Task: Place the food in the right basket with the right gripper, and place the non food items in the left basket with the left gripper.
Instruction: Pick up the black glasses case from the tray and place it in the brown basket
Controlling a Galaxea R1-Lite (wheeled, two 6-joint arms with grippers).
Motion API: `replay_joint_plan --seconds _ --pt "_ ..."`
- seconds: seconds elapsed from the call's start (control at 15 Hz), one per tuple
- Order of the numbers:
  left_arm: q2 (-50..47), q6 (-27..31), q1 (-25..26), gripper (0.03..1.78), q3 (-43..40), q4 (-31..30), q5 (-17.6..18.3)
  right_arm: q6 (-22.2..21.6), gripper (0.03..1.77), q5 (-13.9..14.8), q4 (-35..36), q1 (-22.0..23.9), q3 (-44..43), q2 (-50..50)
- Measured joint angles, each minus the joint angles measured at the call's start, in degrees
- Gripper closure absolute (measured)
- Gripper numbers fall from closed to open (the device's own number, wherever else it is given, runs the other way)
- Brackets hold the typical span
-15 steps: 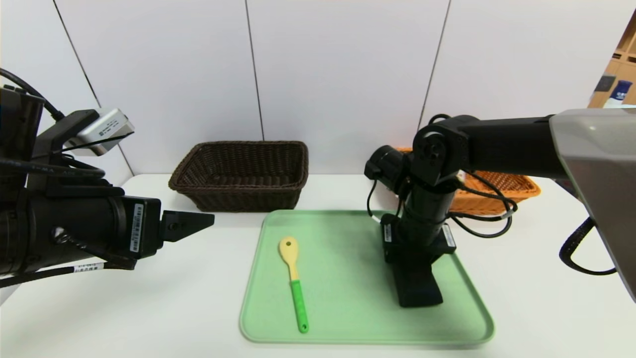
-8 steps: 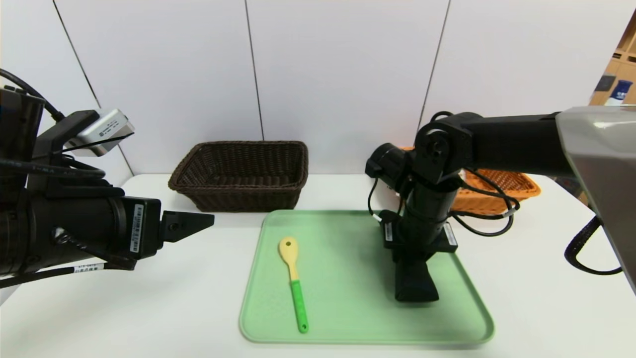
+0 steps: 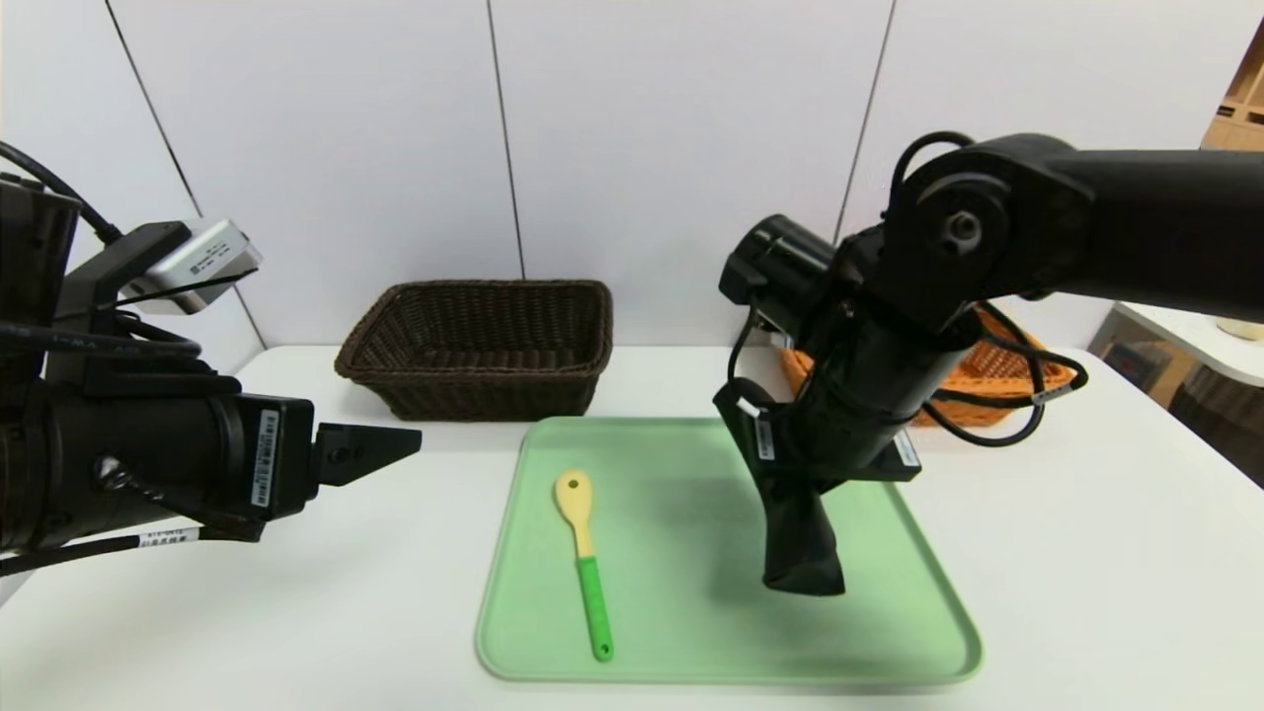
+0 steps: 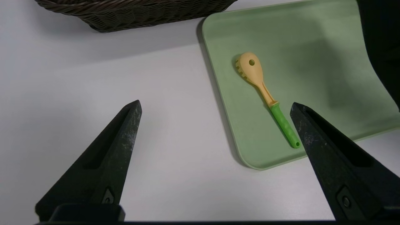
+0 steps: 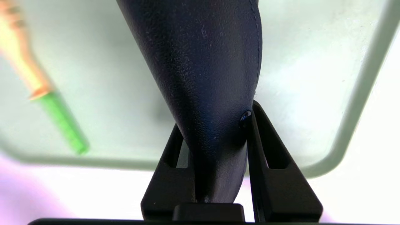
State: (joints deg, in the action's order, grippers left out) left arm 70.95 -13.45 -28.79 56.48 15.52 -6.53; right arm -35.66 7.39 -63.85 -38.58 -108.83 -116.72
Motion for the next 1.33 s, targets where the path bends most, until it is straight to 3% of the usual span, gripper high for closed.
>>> replay_joint_plan --seconds 0.6,1.13,1.33 --pt "-0.89 0.0 -0.11 0.12 -1.11 0.27 -0.27 1.97 1.34 0.16 -1.58 -0.74 -2.39 3.02" --pt "-1.24 0.0 -0.12 0.12 -1.63 0.38 -0.35 9.92 1.35 0.95 25.36 -2.1 -3.16 3.35" --pt "-1.24 -0.02 -0.04 0.12 -1.99 0.46 -0.43 13.8 1.35 4.07 39.55 -2.21 -3.28 1.27"
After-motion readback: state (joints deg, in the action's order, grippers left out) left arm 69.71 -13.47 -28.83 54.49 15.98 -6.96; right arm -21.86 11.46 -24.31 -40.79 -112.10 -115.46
